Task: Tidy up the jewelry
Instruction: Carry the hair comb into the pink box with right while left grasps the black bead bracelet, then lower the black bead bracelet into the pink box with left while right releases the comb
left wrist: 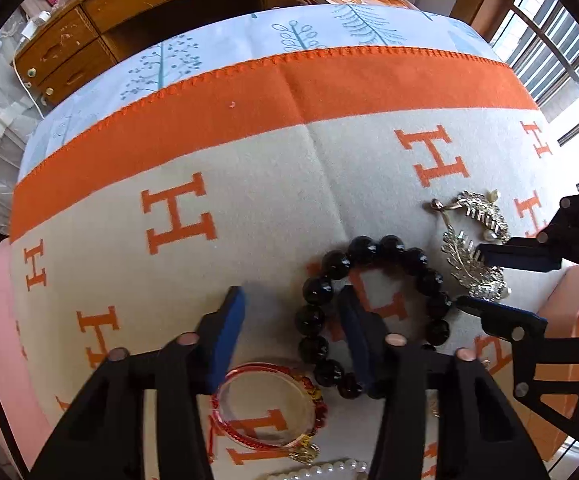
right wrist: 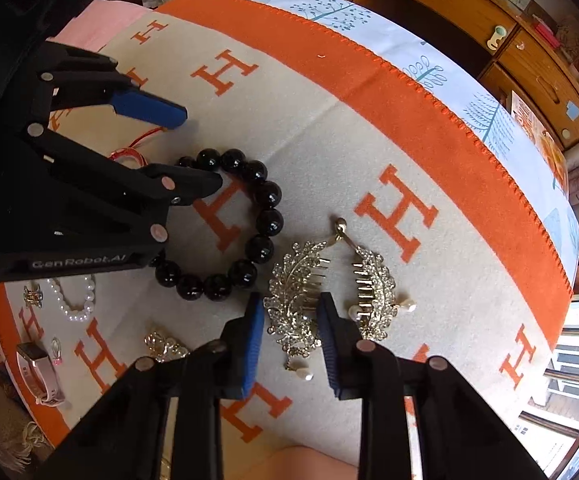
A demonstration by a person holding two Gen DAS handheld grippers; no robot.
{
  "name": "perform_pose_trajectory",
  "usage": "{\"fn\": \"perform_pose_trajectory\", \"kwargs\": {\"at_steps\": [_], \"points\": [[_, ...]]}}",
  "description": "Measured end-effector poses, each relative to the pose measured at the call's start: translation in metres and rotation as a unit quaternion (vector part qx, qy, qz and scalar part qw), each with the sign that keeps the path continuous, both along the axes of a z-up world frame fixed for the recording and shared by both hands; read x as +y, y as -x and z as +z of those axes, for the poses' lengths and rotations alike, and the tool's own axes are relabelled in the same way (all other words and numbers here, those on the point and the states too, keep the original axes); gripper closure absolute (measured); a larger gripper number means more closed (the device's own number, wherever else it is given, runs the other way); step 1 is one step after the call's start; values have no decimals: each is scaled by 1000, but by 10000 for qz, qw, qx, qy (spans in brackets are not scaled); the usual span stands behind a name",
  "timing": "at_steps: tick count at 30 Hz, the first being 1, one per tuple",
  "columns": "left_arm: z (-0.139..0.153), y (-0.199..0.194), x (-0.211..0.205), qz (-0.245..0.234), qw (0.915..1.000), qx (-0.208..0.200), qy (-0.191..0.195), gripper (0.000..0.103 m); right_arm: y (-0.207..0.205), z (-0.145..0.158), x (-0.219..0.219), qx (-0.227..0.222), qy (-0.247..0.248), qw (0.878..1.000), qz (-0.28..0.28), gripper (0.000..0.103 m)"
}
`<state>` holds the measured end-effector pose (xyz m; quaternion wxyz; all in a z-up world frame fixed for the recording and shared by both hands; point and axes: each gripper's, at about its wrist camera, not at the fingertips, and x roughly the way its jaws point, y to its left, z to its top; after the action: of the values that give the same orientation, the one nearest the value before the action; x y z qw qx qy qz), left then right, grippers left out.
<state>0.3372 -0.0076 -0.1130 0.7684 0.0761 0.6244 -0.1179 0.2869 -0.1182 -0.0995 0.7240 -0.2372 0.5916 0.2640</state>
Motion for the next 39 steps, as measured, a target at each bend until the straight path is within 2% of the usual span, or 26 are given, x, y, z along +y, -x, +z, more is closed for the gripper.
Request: {"fn": "perform_pose_trajectory", "kwargs": {"at_steps": [1, 5, 9, 13, 16, 21, 28, 33, 39], "points": [[1, 2, -3, 5, 10000, -13, -52, 90, 0, 1, -4, -80, -12, 10000, -57, 76], [3, 10, -11, 18, 9995, -193, -229, 90, 11, 20, -14, -408, -312, 9981, -332, 76], [11, 17, -7, 249, 9990, -359, -22, 91, 34, 59, -38, -806, -823, 9907, -725, 76], [38, 30, -1, 396, 9967, -676, 226, 91, 73, 96, -69, -1111, -1213, 9808, -1049, 76], [69, 41, -1, 410, 9936, -942, 466, 91, 101, 106, -88, -1128, -1333, 9760, -1303, 76], [120, 65, -14, 329, 9872, -1325, 827, 91, 140, 85, -121, -728, -1353, 9744, -1643, 76], [173, 100, -53, -92, 9785, -1667, 1211, 90, 180, 20, -134, -199, -859, 9804, -1763, 76], [185, 131, -100, -572, 9742, -1714, 1356, 90, 188, -3, -140, -62, -552, 9792, -1951, 75], [170, 154, -152, -1057, 9719, -1456, 1517, 90, 198, 6, -159, -117, -1315, 9601, -2465, 70]]}}
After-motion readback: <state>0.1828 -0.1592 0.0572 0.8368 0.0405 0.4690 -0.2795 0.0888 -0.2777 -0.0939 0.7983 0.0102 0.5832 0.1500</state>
